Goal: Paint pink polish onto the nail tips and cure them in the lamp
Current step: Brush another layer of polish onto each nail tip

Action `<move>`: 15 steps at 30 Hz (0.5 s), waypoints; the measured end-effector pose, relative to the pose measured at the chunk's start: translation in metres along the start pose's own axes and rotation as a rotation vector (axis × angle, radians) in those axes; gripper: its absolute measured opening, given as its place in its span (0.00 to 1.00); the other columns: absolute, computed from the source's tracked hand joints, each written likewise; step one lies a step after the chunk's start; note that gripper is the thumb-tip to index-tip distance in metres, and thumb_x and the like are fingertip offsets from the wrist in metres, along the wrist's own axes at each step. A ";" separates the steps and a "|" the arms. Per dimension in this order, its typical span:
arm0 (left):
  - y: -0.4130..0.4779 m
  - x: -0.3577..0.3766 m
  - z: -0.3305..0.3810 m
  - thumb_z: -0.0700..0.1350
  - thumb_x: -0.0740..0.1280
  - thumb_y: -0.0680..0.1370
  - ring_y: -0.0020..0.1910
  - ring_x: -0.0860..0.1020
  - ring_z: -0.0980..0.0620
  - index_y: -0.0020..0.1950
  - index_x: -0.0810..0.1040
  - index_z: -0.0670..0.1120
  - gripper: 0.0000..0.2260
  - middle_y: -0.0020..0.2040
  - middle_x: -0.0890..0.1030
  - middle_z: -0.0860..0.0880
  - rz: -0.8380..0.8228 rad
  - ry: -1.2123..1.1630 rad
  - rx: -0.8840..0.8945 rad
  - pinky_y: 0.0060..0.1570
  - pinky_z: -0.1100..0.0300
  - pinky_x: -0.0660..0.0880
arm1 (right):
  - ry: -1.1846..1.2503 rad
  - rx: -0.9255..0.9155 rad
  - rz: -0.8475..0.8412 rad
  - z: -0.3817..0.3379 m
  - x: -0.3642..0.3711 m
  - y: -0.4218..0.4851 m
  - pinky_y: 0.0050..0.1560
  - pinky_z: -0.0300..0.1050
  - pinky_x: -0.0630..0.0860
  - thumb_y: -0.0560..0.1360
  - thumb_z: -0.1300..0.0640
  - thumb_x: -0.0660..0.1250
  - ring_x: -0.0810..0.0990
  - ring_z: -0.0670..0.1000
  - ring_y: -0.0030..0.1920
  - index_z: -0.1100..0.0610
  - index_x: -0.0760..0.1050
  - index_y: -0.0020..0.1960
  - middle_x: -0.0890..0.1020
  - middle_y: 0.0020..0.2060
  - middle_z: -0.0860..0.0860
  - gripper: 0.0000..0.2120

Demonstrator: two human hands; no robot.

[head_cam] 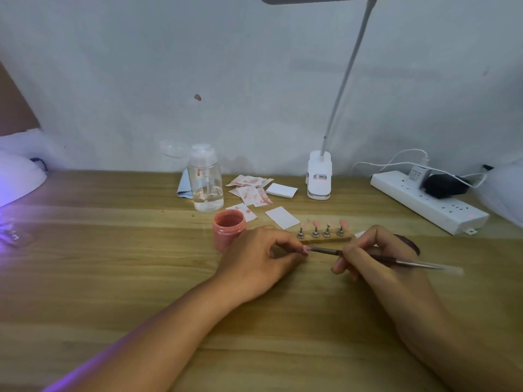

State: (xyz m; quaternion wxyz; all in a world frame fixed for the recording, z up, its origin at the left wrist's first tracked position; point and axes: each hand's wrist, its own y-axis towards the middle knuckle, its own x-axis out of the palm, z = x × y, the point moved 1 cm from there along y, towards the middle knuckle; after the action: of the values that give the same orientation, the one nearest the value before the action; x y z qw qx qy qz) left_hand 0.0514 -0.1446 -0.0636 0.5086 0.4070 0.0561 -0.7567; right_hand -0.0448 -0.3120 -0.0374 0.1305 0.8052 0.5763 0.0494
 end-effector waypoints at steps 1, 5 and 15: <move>0.000 0.000 0.001 0.51 0.74 0.74 0.32 0.72 0.73 0.45 0.85 0.59 0.03 0.36 0.78 0.69 -0.003 -0.004 -0.004 0.29 0.74 0.62 | 0.001 0.001 0.002 0.000 0.000 0.000 0.31 0.34 0.72 0.75 0.69 0.66 0.74 0.45 0.29 0.71 0.70 0.43 0.83 0.31 0.57 0.06; 0.000 -0.002 0.003 0.51 0.74 0.73 0.31 0.72 0.70 0.41 0.82 0.64 0.06 0.39 0.80 0.65 -0.017 -0.009 -0.030 0.29 0.72 0.61 | 0.013 0.002 0.010 0.000 0.000 0.000 0.30 0.34 0.72 0.75 0.69 0.65 0.73 0.46 0.28 0.71 0.69 0.43 0.83 0.30 0.58 0.06; -0.001 -0.004 0.007 0.49 0.75 0.73 0.30 0.72 0.71 0.39 0.80 0.63 0.08 0.41 0.83 0.62 -0.031 -0.033 -0.040 0.29 0.73 0.62 | -0.008 0.009 -0.009 -0.002 0.001 -0.001 0.31 0.34 0.73 0.75 0.68 0.65 0.75 0.45 0.29 0.69 0.69 0.42 0.83 0.30 0.57 0.06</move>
State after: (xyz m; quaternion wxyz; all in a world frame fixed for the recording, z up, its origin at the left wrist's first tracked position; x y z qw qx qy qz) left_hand 0.0468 -0.1448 -0.0567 0.5057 0.3835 0.0690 -0.7697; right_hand -0.0460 -0.3106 -0.0361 0.1295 0.8035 0.5795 0.0432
